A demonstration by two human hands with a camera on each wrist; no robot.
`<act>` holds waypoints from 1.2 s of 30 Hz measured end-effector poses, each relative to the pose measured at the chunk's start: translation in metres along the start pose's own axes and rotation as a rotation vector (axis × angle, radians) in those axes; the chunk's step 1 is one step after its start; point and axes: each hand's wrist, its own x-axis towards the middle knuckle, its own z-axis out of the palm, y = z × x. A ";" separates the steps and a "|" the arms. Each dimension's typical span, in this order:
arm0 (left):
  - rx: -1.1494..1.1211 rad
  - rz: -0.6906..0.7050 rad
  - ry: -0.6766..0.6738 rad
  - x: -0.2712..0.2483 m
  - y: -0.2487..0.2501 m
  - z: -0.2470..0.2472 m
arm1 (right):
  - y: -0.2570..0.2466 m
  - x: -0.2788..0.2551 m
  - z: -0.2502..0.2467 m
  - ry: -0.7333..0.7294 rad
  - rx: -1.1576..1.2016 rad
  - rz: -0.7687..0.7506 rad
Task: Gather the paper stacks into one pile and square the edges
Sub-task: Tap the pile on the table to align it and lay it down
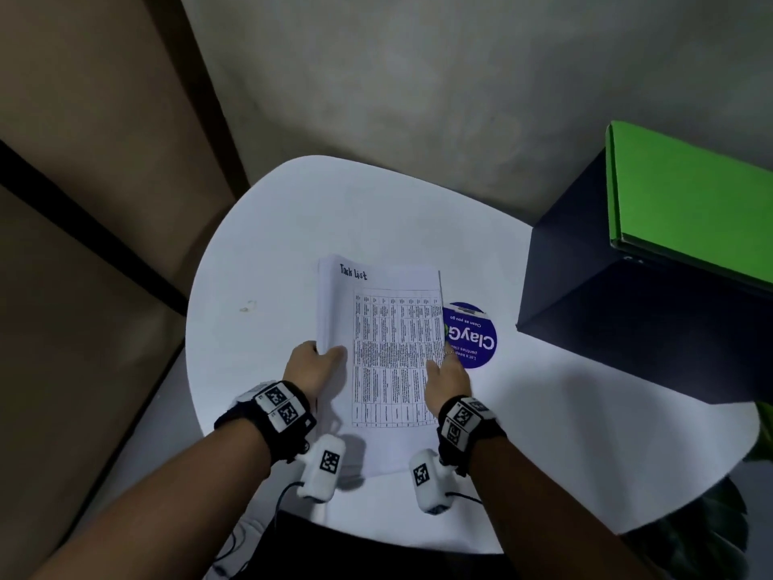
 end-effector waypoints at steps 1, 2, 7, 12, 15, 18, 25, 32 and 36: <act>-0.023 -0.011 -0.024 0.002 -0.003 -0.002 | 0.000 0.001 0.000 0.000 0.015 0.006; -0.039 -0.021 -0.047 0.004 -0.003 -0.003 | 0.001 0.002 0.000 -0.004 0.015 0.000; -0.137 -0.065 -0.107 0.004 -0.001 -0.003 | 0.003 0.001 -0.004 -0.057 0.014 -0.078; -0.067 -0.041 -0.012 -0.007 0.006 0.004 | 0.006 0.006 -0.006 -0.081 0.008 -0.137; 0.108 0.097 0.062 -0.013 0.006 0.009 | 0.004 0.007 -0.006 -0.097 0.054 -0.129; 0.069 0.238 0.049 -0.023 0.017 0.003 | -0.004 0.009 -0.017 -0.068 0.188 -0.136; -0.242 0.726 0.041 -0.055 0.072 -0.028 | -0.039 -0.023 -0.062 0.122 0.554 -0.431; -0.217 0.600 -0.080 -0.031 0.051 -0.023 | -0.035 -0.023 -0.046 0.128 0.639 -0.296; -0.190 0.617 -0.039 -0.027 0.053 -0.017 | -0.042 -0.023 -0.037 0.145 0.682 -0.188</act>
